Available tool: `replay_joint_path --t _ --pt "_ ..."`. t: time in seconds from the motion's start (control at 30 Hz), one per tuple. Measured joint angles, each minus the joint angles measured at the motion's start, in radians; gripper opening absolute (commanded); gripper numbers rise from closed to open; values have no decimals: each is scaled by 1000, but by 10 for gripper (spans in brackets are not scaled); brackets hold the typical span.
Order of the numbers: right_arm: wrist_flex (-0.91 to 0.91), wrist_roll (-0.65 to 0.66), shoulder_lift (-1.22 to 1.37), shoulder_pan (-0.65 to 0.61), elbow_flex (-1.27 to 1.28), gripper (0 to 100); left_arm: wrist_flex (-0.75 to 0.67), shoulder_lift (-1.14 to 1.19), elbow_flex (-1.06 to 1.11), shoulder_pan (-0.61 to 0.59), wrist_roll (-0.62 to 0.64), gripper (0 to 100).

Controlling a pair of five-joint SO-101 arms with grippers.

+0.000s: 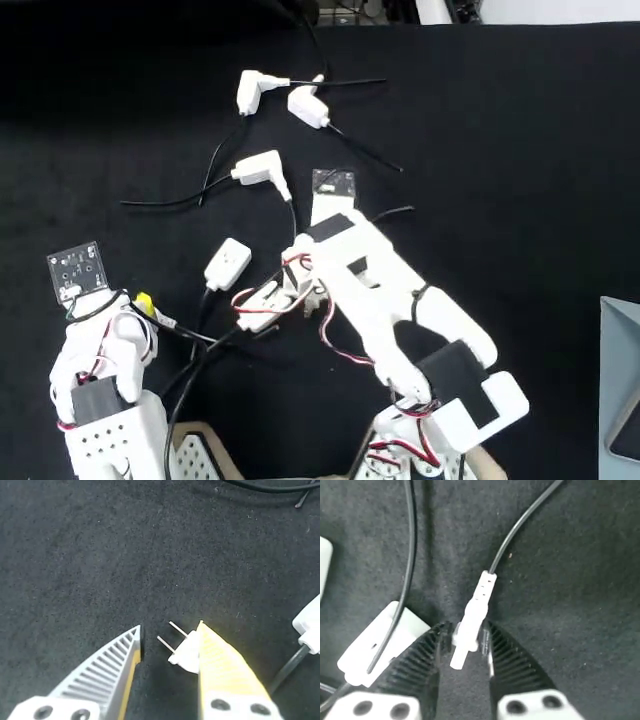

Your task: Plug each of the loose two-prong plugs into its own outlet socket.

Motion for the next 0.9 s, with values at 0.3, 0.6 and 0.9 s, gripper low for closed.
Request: replay_joint_path --t 0.3,0.6,0.9 --pt "74 101 0 14 0 12 0 0 0 0 0 177" --pt "164 252 -68 68 18 12 0 0 0 0 0 177" --pt "169 316 -437 69 199 12 0 0 0 0 0 177"
